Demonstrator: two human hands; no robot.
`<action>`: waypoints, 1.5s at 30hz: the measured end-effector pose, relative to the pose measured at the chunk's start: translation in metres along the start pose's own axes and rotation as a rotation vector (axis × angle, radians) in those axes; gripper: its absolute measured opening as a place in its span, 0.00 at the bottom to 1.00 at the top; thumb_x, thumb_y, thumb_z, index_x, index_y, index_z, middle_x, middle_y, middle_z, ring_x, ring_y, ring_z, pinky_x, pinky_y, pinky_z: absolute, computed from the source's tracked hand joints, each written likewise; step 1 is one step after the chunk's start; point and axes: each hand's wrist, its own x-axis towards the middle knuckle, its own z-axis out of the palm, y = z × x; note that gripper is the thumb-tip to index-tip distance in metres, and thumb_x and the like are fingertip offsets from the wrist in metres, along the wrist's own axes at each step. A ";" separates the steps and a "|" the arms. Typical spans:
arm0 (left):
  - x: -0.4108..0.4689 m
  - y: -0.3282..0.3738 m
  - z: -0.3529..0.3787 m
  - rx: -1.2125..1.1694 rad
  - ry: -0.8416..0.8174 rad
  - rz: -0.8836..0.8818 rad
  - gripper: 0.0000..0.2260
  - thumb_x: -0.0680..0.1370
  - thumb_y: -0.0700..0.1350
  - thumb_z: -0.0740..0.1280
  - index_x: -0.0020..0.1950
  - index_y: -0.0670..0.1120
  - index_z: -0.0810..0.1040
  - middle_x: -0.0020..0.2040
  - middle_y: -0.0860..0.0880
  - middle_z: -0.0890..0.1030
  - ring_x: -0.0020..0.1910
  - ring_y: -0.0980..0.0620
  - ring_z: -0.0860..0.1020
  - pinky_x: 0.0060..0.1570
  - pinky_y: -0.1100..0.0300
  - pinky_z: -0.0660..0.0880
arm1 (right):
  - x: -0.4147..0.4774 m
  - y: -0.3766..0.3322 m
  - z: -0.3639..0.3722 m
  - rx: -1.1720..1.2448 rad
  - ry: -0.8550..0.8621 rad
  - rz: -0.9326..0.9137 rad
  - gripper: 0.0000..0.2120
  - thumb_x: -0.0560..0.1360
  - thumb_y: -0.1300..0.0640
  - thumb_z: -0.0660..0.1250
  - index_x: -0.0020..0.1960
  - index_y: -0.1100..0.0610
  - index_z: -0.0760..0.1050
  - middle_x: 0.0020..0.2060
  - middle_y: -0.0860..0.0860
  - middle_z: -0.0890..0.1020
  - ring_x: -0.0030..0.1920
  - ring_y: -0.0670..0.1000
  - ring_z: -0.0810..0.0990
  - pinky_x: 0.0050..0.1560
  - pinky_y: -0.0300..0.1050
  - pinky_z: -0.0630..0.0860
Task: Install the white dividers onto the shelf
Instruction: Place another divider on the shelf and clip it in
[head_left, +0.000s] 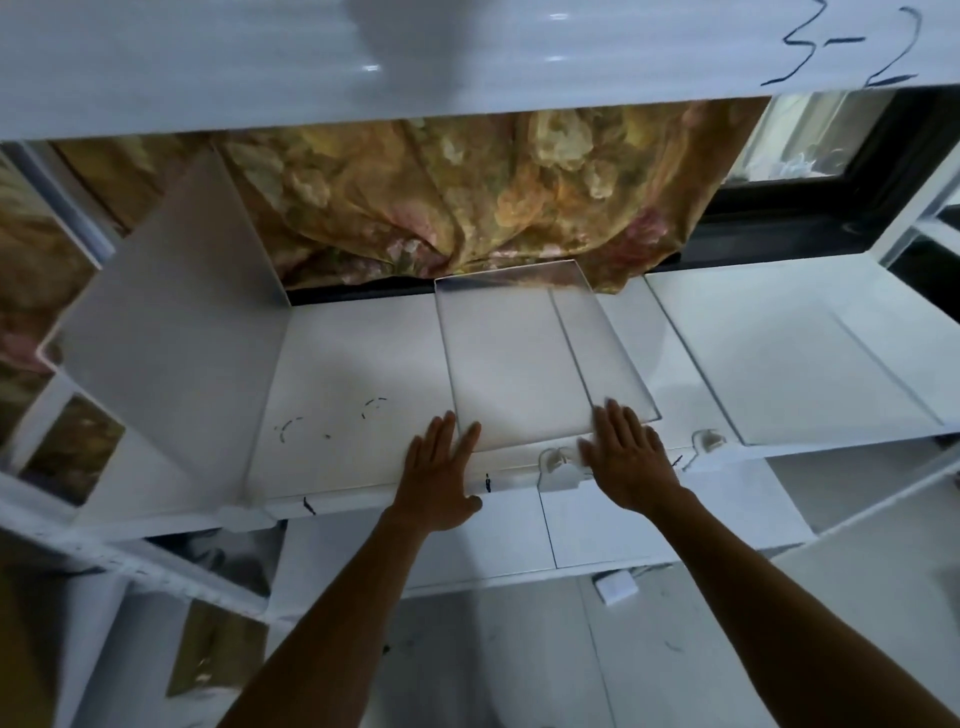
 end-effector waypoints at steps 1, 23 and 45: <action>0.001 -0.001 0.001 -0.001 -0.005 0.003 0.49 0.73 0.57 0.69 0.80 0.57 0.35 0.80 0.46 0.31 0.79 0.45 0.33 0.77 0.45 0.39 | -0.001 -0.002 0.001 -0.003 0.014 0.010 0.38 0.79 0.38 0.42 0.78 0.62 0.60 0.78 0.62 0.62 0.76 0.65 0.64 0.69 0.66 0.68; 0.001 0.011 -0.003 0.159 -0.056 -0.011 0.53 0.73 0.56 0.71 0.80 0.48 0.32 0.78 0.39 0.30 0.78 0.37 0.34 0.77 0.40 0.42 | 0.012 0.011 0.013 0.035 0.138 -0.072 0.39 0.81 0.35 0.39 0.76 0.61 0.66 0.75 0.60 0.68 0.73 0.62 0.69 0.66 0.64 0.71; 0.014 0.082 -0.002 0.128 -0.020 -0.467 0.50 0.75 0.61 0.68 0.80 0.50 0.34 0.80 0.39 0.34 0.80 0.37 0.40 0.75 0.35 0.52 | 0.044 0.093 -0.058 0.268 -0.069 0.034 0.26 0.76 0.50 0.67 0.72 0.57 0.67 0.65 0.59 0.69 0.63 0.61 0.75 0.59 0.52 0.76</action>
